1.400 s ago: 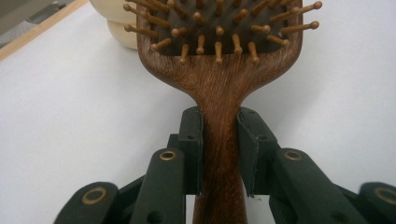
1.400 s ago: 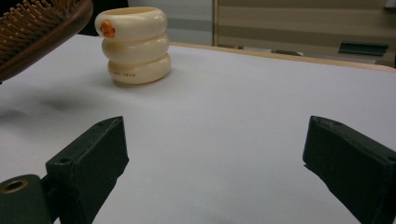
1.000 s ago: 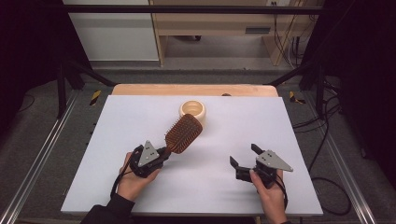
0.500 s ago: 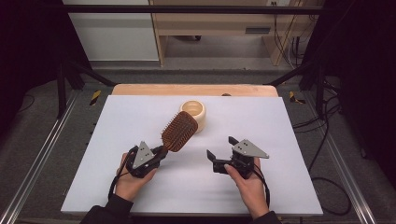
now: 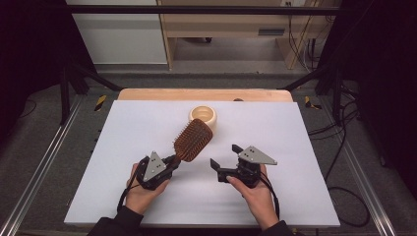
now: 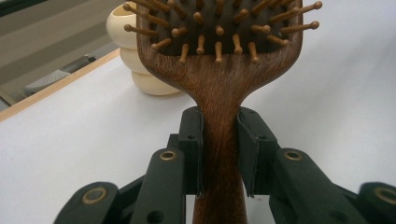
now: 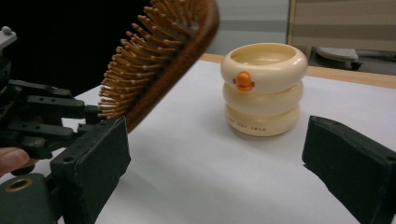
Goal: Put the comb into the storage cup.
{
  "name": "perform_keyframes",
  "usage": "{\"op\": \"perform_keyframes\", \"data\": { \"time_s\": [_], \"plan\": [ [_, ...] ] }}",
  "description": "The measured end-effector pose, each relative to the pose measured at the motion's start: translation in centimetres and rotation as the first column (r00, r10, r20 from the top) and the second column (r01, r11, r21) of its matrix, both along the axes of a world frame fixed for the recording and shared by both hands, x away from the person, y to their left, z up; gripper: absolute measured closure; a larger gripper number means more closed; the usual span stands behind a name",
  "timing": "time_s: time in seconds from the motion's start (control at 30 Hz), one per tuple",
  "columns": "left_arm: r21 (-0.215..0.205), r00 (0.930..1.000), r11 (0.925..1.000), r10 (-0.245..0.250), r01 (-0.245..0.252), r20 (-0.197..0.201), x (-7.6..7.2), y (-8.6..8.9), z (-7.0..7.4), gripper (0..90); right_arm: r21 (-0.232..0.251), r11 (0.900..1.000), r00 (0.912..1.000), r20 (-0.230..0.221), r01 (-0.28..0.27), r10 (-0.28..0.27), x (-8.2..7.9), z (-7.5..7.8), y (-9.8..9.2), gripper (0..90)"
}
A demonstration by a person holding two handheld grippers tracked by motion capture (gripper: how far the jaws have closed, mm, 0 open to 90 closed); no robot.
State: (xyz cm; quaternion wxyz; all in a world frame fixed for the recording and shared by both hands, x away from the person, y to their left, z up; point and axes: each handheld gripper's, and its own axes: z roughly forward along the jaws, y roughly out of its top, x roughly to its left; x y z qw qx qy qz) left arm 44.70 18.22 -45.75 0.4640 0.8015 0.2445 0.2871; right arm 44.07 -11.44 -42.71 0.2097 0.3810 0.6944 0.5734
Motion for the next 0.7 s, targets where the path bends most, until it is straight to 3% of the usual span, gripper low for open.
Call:
{"op": "perform_keyframes", "data": {
  "time_s": [0.07, 0.17, 0.47, 0.7],
  "plan": [
    [-0.004, 1.0, 0.9999, -0.009, 0.009, 0.002, -0.1, -0.2, 0.1, 72.6, -0.005, 1.0, 1.0, 0.001, -0.01, 0.01, -0.1, 0.2, 0.4, 7.4],
    [-0.002, 0.9999, 1.0, -0.01, 0.01, 0.01, -0.2, -0.4, 0.1, 72.6, -0.058, 0.998, 0.9999, 0.006, -0.01, 0.011, -0.4, 0.5, 1.1, 7.7],
    [-0.004, 0.9996, 0.9999, -0.012, 0.012, 0.027, -0.6, -0.6, 0.2, 72.6, -0.008, 0.997, 0.9973, -0.008, -0.073, 0.073, -0.4, 1.1, 2.9, 7.3],
    [-0.023, 0.999, 0.9996, -0.013, 0.014, 0.044, -0.9, -0.8, 0.5, 72.6, 0.075, 0.994, 0.9948, -0.052, -0.084, 0.088, 0.1, 1.2, 3.2, 8.9]
  ]
}}
